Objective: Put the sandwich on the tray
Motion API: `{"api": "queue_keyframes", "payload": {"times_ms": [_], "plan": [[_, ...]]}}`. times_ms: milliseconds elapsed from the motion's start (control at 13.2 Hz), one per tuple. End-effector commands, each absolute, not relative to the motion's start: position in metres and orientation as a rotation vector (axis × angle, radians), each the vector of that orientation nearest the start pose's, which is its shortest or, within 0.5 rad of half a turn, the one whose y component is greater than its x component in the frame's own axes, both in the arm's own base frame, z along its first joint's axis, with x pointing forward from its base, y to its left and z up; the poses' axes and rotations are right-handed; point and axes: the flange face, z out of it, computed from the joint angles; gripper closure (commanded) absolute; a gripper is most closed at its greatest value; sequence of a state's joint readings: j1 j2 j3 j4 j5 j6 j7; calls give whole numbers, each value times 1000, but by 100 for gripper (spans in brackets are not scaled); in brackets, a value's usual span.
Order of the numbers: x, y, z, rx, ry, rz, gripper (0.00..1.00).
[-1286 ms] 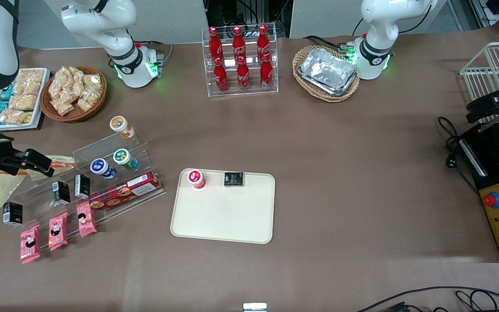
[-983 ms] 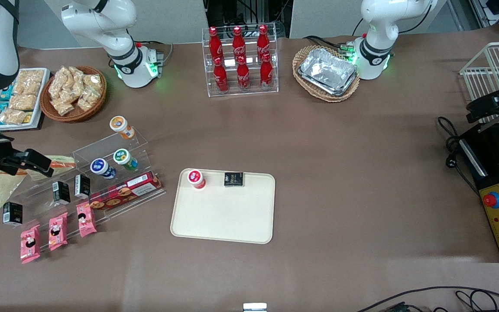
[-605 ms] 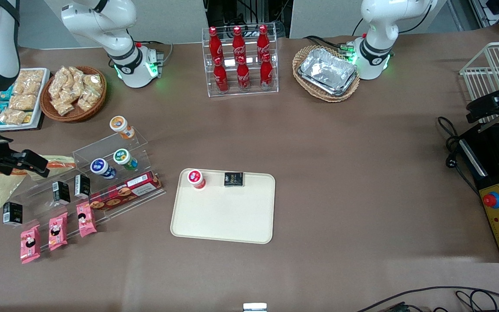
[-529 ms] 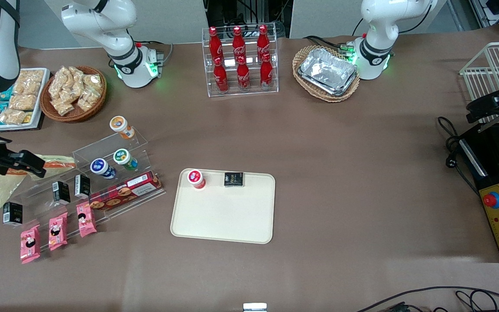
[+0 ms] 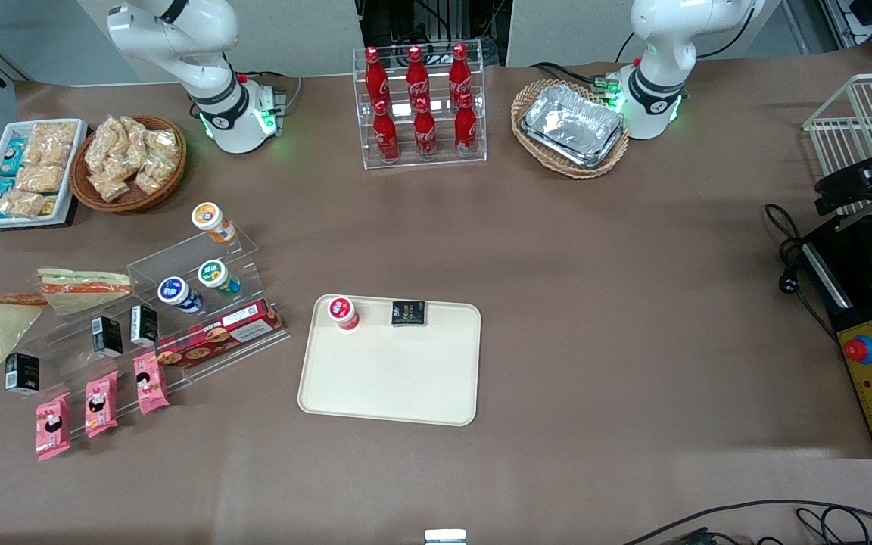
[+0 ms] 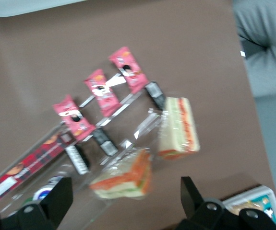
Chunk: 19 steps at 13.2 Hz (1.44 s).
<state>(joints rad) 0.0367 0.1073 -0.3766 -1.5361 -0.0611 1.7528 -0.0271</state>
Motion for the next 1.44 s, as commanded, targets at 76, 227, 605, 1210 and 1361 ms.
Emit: {"api": "queue_keyframes", "payload": {"times_ms": [76, 227, 605, 1210, 1361], "plan": [[536, -280, 596, -3158, 728, -134, 0], [533, -301, 581, -3123, 788, -111, 0], [536, -327, 525, -3018, 898, -49, 0], [541, -324, 469, -2954, 935, -73, 0], [539, -323, 457, -2956, 933, -68, 0]]}}
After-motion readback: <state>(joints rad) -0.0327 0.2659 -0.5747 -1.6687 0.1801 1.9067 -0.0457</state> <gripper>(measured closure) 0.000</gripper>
